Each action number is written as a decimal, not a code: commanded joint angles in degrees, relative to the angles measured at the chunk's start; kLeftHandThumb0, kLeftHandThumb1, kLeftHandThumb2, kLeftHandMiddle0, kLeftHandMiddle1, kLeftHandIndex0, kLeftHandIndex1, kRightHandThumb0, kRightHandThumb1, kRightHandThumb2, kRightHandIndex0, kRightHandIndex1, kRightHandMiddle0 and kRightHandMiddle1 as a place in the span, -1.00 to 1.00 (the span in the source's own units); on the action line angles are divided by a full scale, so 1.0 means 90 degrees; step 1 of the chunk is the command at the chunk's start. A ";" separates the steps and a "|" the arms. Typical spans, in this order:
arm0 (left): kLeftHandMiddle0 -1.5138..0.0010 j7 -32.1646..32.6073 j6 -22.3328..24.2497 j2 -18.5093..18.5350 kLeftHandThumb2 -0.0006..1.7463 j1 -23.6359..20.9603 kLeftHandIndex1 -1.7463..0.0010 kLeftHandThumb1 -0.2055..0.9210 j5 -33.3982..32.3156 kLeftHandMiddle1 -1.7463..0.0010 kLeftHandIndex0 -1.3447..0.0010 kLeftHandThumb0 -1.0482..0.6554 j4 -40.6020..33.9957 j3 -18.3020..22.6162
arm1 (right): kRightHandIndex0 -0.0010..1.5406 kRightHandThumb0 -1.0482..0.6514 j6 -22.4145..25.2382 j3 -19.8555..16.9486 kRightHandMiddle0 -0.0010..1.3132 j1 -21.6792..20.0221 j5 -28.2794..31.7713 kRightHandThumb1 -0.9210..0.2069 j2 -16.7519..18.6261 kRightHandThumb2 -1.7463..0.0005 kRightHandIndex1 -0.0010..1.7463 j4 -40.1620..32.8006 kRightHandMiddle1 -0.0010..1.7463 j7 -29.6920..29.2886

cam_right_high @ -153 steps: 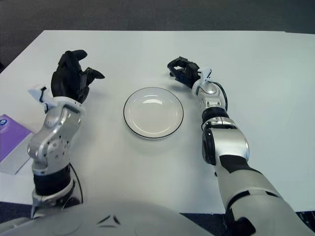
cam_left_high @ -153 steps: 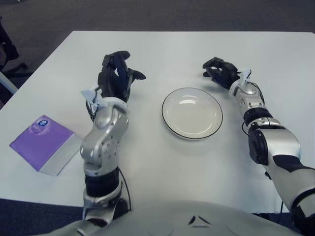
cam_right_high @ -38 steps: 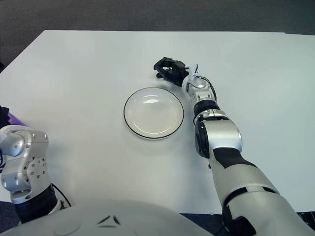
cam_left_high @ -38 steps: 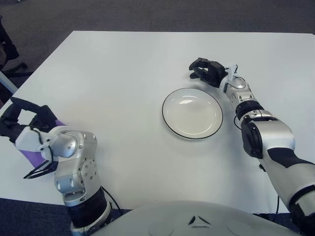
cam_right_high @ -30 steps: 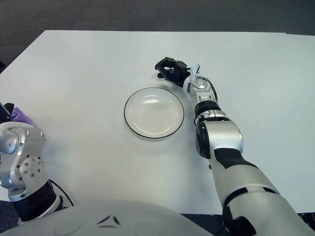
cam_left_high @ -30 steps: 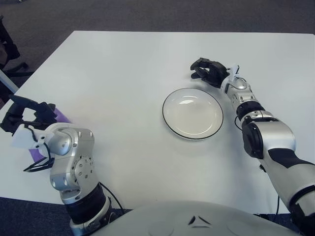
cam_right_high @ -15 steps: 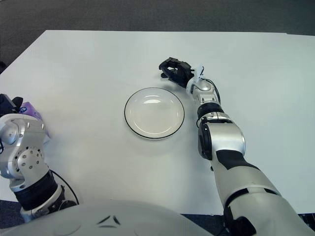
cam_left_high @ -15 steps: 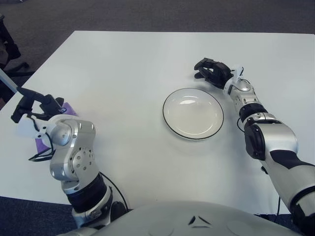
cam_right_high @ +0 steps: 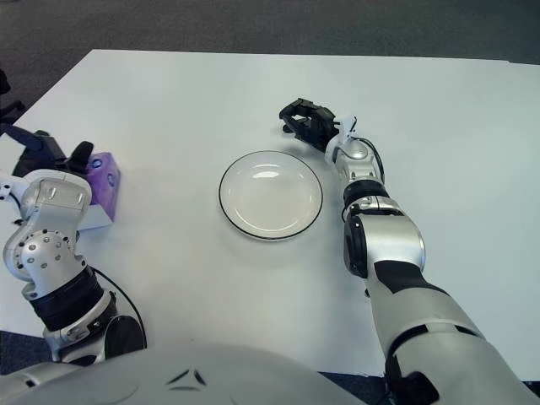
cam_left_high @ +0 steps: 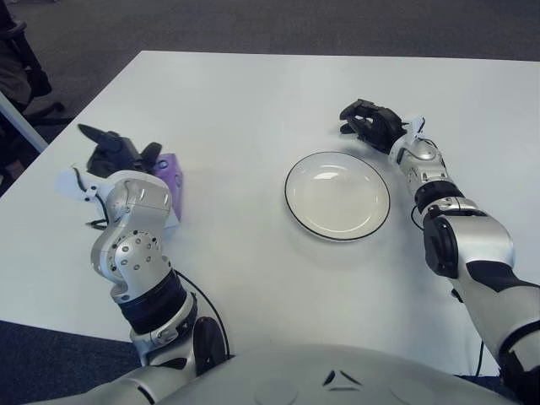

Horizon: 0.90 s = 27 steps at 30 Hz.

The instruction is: Put the tissue paper into the plate.

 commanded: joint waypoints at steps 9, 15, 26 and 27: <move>0.63 -0.0793 0.0401 -0.0026 -0.28 -0.0271 -0.81 0.84 -0.0229 -1.00 0.72 0.22 0.0728 -0.0531 | -0.27 0.23 0.0144 -0.0077 -0.40 0.0393 -0.0001 -0.88 -0.0086 0.58 0.60 0.0000 0.56 -0.0153; 0.67 -0.1337 0.0889 0.0253 -0.26 -0.0602 -0.88 0.84 -0.0258 -1.00 0.76 0.22 0.1169 -0.0817 | -0.27 0.23 0.0138 -0.0085 -0.39 0.0449 -0.0004 -0.88 -0.0090 0.59 0.61 -0.0046 0.55 -0.0214; 0.70 -0.1912 0.1289 0.0257 -0.17 -0.1171 -0.99 0.79 -0.0103 -1.00 0.80 0.22 0.1789 -0.0992 | -0.26 0.23 0.0128 -0.0104 -0.38 0.0548 0.0011 -0.87 -0.0086 0.59 0.61 -0.0135 0.54 -0.0309; 0.69 -0.1988 0.1311 0.0262 -0.17 -0.1204 -0.98 0.78 -0.0086 -1.00 0.80 0.22 0.1838 -0.1024 | -0.26 0.23 0.0127 -0.0106 -0.38 0.0557 0.0011 -0.87 -0.0085 0.59 0.61 -0.0142 0.53 -0.0320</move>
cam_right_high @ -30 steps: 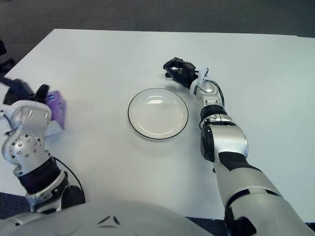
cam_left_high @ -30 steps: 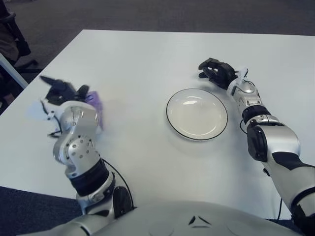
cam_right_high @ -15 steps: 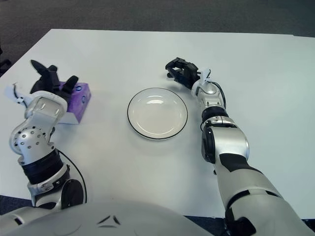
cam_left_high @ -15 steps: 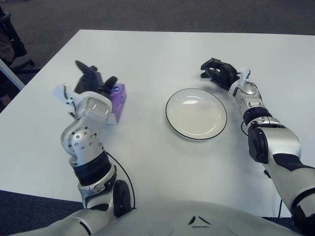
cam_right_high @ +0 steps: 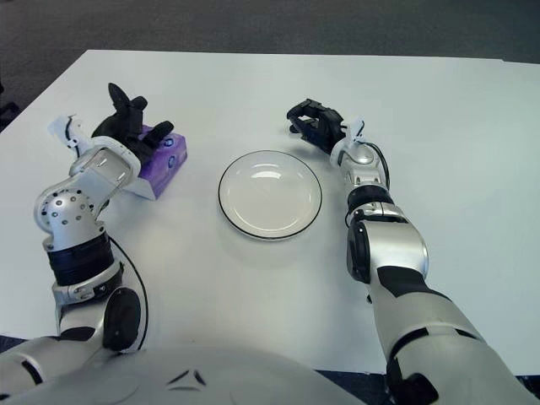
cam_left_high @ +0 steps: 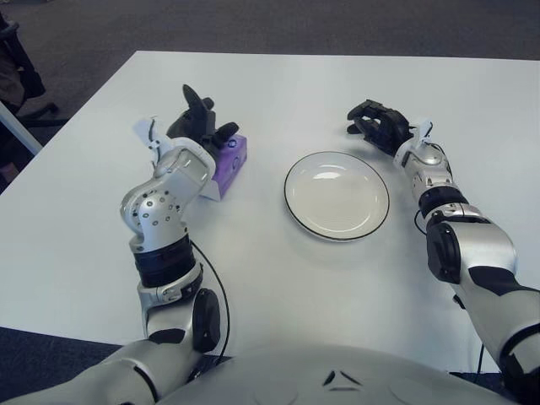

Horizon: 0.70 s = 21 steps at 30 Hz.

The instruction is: Put the tissue paper into the plate.

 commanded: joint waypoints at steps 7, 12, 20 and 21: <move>0.69 -0.1284 0.0472 0.0420 -0.16 -0.0168 -0.97 0.77 0.0182 -1.00 0.77 0.22 0.0590 -0.0526 | -0.26 0.23 0.0177 0.0023 -0.37 0.0355 -0.0005 -0.87 0.0012 0.59 0.61 0.0037 0.53 -0.0141; 0.68 -0.2104 0.0403 0.0639 -0.18 -0.0334 -0.96 0.79 0.0451 -1.00 0.79 0.22 0.0953 -0.0856 | -0.26 0.23 0.0174 0.0034 -0.37 0.0382 -0.0008 -0.87 0.0026 0.59 0.61 -0.0007 0.53 -0.0185; 0.69 -0.2931 0.0225 0.0782 -0.24 -0.0497 -0.89 0.83 0.1096 -1.00 0.75 0.22 0.1297 -0.1285 | -0.25 0.23 0.0161 0.0053 -0.37 0.0413 -0.0010 -0.87 0.0055 0.59 0.60 -0.0063 0.53 -0.0239; 0.69 -0.3015 0.0180 0.0807 -0.25 -0.0524 -0.89 0.84 0.1235 -1.00 0.75 0.22 0.1341 -0.1388 | -0.25 0.23 0.0161 0.0055 -0.37 0.0415 -0.0009 -0.87 0.0059 0.59 0.60 -0.0071 0.53 -0.0246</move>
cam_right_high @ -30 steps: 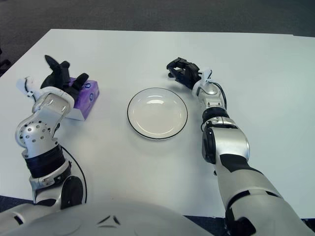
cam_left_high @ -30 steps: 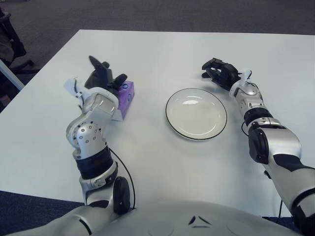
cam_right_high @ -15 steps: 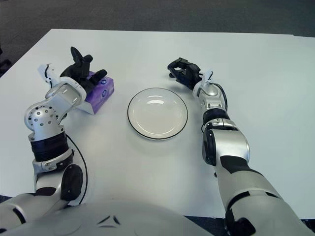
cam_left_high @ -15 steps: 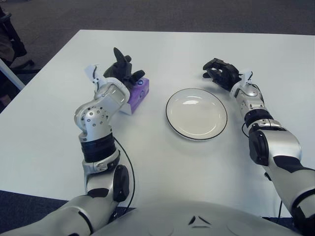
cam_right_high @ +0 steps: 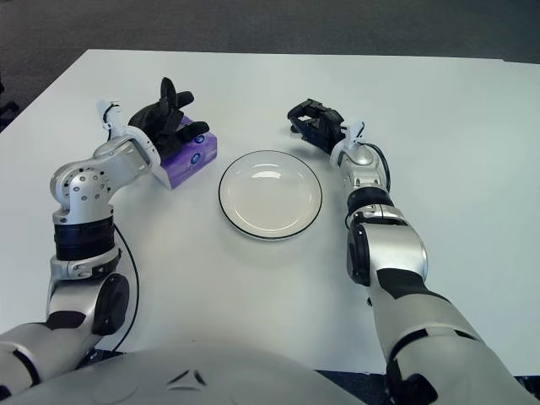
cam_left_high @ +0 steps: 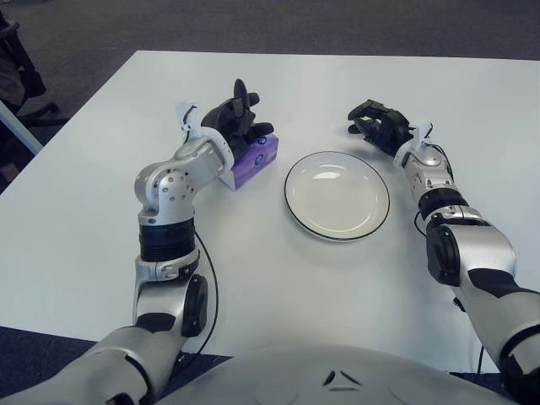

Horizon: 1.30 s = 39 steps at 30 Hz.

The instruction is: Put the tissue paper into the plate.

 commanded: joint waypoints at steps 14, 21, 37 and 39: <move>0.64 -0.0964 -0.0262 0.0078 -0.38 -0.0073 -0.69 0.90 0.1396 -1.00 0.60 0.22 0.0563 -0.0656 | -0.24 0.23 0.0167 0.0057 -0.38 0.0335 -0.0010 -0.87 0.0102 0.59 0.59 0.0049 0.53 -0.0150; 0.62 -0.1291 -0.0860 0.0175 -0.41 0.0128 -0.63 0.90 0.2043 -1.00 0.56 0.22 0.0497 -0.0930 | -0.24 0.23 0.0169 0.0051 -0.38 0.0345 -0.0002 -0.87 0.0116 0.60 0.59 0.0046 0.53 -0.0150; 0.48 -0.1460 -0.5749 0.0769 -0.02 0.1125 -0.76 0.51 0.5303 -1.00 0.53 0.22 0.0618 -0.2358 | -0.23 0.23 0.0184 0.0040 -0.39 0.0355 0.0004 -0.88 0.0106 0.60 0.58 0.0035 0.54 -0.0133; 0.47 -0.1390 -0.6156 0.0815 -0.01 0.1219 -0.75 0.49 0.5574 -1.00 0.50 0.22 0.0528 -0.2416 | -0.23 0.23 0.0186 0.0039 -0.39 0.0355 0.0003 -0.88 0.0104 0.60 0.58 0.0036 0.54 -0.0131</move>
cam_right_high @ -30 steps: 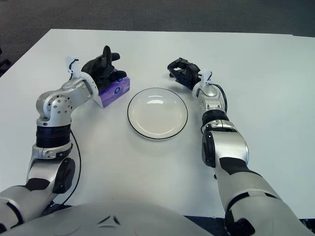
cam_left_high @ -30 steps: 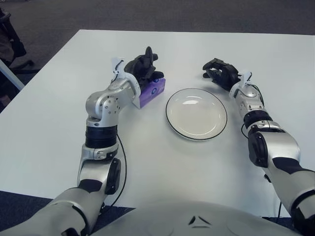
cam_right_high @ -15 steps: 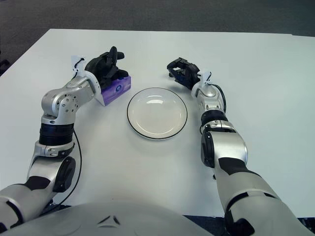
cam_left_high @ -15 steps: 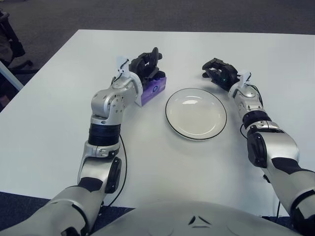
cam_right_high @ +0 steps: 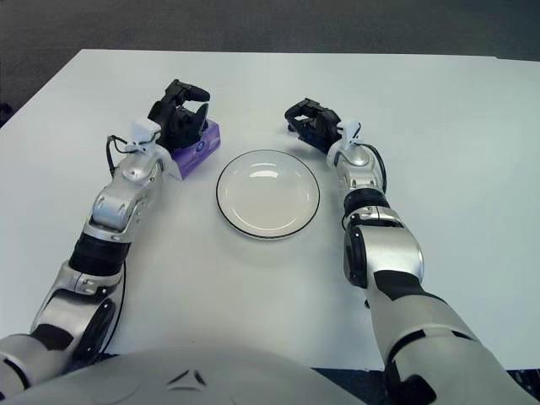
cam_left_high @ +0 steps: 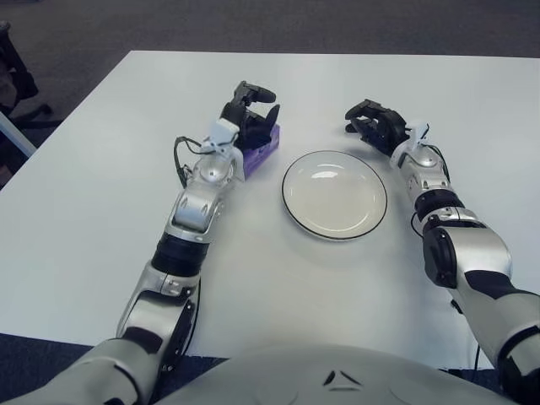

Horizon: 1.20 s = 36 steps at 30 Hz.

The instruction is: Put the tissue paper into the plate.

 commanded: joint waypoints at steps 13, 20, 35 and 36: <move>0.46 0.0815 -0.2911 0.0947 -0.06 0.1062 -0.64 0.51 0.3717 -1.00 0.42 0.22 -0.1334 -0.0143 | -0.24 0.23 0.0316 0.0046 -0.39 0.0291 -0.0010 -0.88 -0.0009 0.61 0.58 0.0194 0.54 -0.0030; 0.50 0.1078 -0.2762 0.0620 -0.20 0.1299 -0.57 0.64 0.4518 -1.00 0.41 0.22 -0.1724 -0.0136 | -0.24 0.23 0.0336 0.0065 -0.39 0.0280 -0.0030 -0.89 0.0003 0.61 0.58 0.0213 0.54 -0.0049; 0.60 0.0953 -0.1186 0.0280 -0.47 0.1929 -0.85 0.99 0.8203 -0.73 0.64 -0.05 -0.2560 -0.0097 | -0.27 0.23 0.0381 0.0104 -0.46 0.0256 -0.0048 -0.97 0.0007 0.67 0.60 0.0254 0.58 -0.0064; 0.62 0.0962 -0.1089 0.0289 -0.46 0.1906 -0.89 0.99 0.8335 -0.67 0.64 -0.10 -0.2510 -0.0055 | -0.27 0.23 0.0388 0.0108 -0.46 0.0253 -0.0052 -0.97 0.0006 0.68 0.60 0.0258 0.58 -0.0071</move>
